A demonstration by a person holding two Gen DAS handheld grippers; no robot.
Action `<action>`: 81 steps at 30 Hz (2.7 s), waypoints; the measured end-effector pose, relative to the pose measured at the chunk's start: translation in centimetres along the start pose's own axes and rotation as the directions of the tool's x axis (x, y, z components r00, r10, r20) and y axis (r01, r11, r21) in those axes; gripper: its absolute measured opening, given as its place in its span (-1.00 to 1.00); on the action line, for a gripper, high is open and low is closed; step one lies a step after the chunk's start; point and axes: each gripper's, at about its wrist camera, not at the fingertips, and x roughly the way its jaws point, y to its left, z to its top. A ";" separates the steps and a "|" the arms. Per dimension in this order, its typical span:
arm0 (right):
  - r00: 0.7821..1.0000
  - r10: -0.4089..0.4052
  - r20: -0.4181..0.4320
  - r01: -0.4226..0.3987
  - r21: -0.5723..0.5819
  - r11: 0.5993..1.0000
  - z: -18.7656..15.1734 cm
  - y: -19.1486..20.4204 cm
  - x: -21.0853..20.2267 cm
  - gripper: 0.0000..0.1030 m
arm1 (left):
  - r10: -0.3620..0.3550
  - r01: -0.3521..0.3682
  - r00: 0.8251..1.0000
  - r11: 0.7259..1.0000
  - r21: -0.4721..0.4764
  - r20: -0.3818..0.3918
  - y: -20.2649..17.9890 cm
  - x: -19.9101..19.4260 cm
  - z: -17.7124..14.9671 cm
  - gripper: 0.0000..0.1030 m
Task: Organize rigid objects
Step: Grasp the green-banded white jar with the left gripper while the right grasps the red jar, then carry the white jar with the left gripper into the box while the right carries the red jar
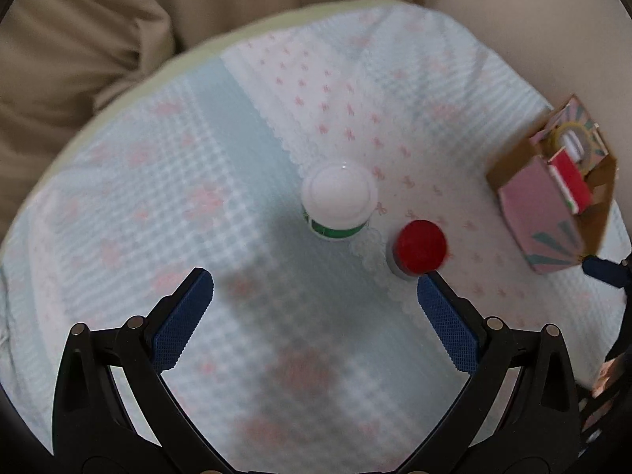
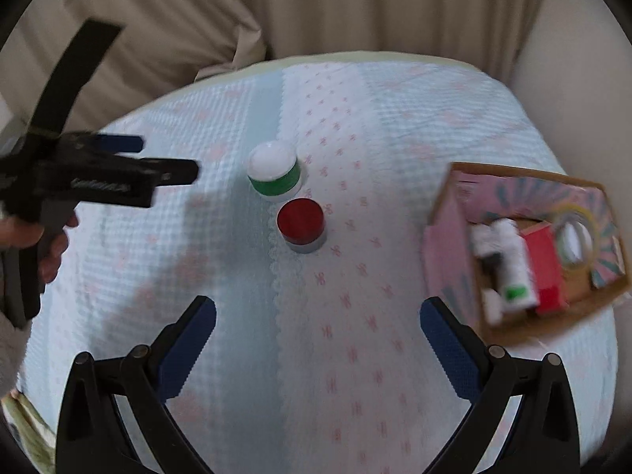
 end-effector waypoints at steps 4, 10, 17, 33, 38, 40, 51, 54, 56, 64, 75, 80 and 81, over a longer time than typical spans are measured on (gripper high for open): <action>1.000 0.009 -0.011 -0.009 -0.023 1.000 0.8 0.4 5.2 1.00 | 0.003 -0.002 1.000 0.999 0.033 -0.026 -0.2 5.1 1.1 1.00; 0.999 0.026 -0.043 -0.028 -0.051 0.998 2.0 0.6 11.4 0.71 | -0.016 0.018 0.999 0.999 0.049 -0.032 -0.1 10.3 2.7 0.93; 0.998 0.046 -0.053 -0.050 -0.071 0.996 3.5 0.5 15.3 0.48 | -0.044 0.045 0.999 0.996 0.075 -0.010 -1.1 12.6 3.9 0.69; 0.997 0.050 -0.050 -0.056 -0.114 0.992 4.1 0.9 15.1 -0.02 | -0.070 0.069 0.997 0.996 0.057 0.012 -1.0 11.2 3.9 0.33; 0.999 0.044 -0.027 -0.047 -0.097 0.994 3.4 1.0 12.3 -0.02 | -0.061 0.059 0.997 0.997 0.052 0.038 -1.0 7.9 3.3 0.33; 0.999 0.039 -0.014 -0.040 -0.094 0.995 3.1 1.0 10.8 -0.02 | -0.061 0.059 0.997 0.997 0.043 0.052 -1.0 5.9 3.1 0.33; 1.000 0.020 0.021 -0.020 -0.003 1.000 2.6 0.8 -2.3 -0.02 | -0.043 0.041 0.995 0.999 0.029 0.092 -3.5 -7.5 2.3 0.33; 1.000 0.029 0.001 -0.029 0.064 0.998 2.1 -0.4 -5.7 -0.02 | -0.060 0.057 0.993 0.998 0.028 0.103 -4.8 -10.7 2.2 0.33; 1.000 0.024 -0.008 -0.023 0.109 0.994 2.2 -1.5 -8.1 -0.02 | -0.079 0.076 0.990 0.997 0.024 0.118 -5.7 -12.5 2.2 0.33; 0.999 -0.050 0.007 0.047 0.182 0.982 3.2 -8.5 -15.2 -0.02 | -0.120 0.121 0.981 0.993 0.001 0.150 -11.5 -17.9 2.8 0.33; 0.996 -0.091 -0.013 0.092 0.129 0.987 2.5 -22.6 -17.9 -0.02 | -0.084 0.083 0.992 0.996 0.015 0.092 -23.3 -15.9 4.9 0.33; 0.996 -0.069 -0.062 0.078 0.146 0.986 2.3 -28.5 -15.5 -0.02 | -0.094 0.094 0.994 0.996 -0.006 0.048 -28.1 -12.1 6.5 0.33; 0.995 -0.066 -0.072 0.076 0.146 0.986 2.3 -29.3 -14.9 -0.02 | -0.096 0.096 0.995 0.995 -0.008 0.039 -28.8 -11.4 6.7 0.33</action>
